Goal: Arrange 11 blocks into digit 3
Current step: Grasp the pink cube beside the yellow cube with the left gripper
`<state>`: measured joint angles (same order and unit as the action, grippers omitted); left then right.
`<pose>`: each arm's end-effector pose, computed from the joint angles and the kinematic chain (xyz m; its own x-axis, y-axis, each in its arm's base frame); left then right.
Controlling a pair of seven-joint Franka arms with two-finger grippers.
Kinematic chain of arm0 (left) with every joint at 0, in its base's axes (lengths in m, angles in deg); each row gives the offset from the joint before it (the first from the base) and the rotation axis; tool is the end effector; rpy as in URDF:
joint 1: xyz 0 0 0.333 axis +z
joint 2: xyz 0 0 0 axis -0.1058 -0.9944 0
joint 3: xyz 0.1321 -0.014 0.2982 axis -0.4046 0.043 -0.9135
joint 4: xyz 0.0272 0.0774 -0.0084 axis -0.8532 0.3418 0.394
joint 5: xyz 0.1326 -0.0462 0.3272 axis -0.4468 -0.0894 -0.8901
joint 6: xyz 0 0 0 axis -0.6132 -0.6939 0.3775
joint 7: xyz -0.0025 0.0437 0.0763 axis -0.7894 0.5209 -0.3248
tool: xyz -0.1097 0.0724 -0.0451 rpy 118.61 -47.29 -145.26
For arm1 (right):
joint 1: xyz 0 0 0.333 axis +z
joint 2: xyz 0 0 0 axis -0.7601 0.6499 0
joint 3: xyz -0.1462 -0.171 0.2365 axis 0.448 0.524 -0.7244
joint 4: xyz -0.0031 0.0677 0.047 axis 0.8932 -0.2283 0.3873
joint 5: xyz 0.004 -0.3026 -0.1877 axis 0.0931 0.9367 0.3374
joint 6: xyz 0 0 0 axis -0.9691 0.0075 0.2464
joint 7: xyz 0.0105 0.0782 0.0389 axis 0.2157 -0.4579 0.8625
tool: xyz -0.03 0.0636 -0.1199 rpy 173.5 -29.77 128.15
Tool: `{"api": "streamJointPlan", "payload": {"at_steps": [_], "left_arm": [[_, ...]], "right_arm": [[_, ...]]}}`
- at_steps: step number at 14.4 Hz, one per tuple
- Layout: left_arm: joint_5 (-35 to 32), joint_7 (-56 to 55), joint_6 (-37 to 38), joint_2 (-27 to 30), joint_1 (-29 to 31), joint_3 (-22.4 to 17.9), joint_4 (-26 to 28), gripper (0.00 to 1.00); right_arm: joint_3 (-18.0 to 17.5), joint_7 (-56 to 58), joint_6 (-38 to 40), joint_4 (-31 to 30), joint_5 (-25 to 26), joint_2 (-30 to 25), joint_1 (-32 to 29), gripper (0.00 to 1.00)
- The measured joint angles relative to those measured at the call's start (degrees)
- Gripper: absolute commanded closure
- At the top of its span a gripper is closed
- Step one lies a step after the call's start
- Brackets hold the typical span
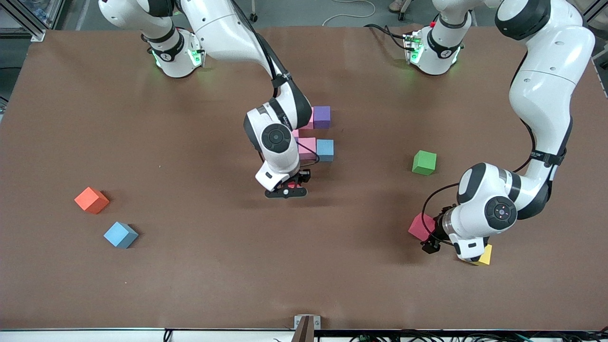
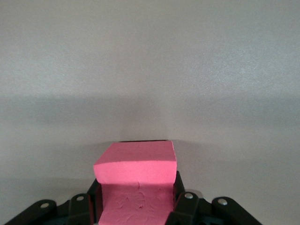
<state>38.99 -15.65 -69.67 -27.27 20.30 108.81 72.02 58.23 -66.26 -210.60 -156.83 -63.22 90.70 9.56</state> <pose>0.6948 -0.1199 0.2207 0.5661 0.8211 -0.0724 0.8241 -0.5658 0.0272 0.5267 0.4618 0.2209 0.9995 0.0310 0.0073 0.0313 -0.9989 -0.0359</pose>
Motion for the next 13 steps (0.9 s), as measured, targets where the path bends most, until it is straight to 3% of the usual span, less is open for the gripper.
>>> {"api": "streamJointPlan", "payload": {"at_steps": [13], "left_arm": [[-0.1,2.7,3.6,0.3,0.0,0.2,-0.8,0.0]], "right_arm": [[-0.1,0.1,-0.9,-0.3,0.1,0.6,0.2,0.98]]}}
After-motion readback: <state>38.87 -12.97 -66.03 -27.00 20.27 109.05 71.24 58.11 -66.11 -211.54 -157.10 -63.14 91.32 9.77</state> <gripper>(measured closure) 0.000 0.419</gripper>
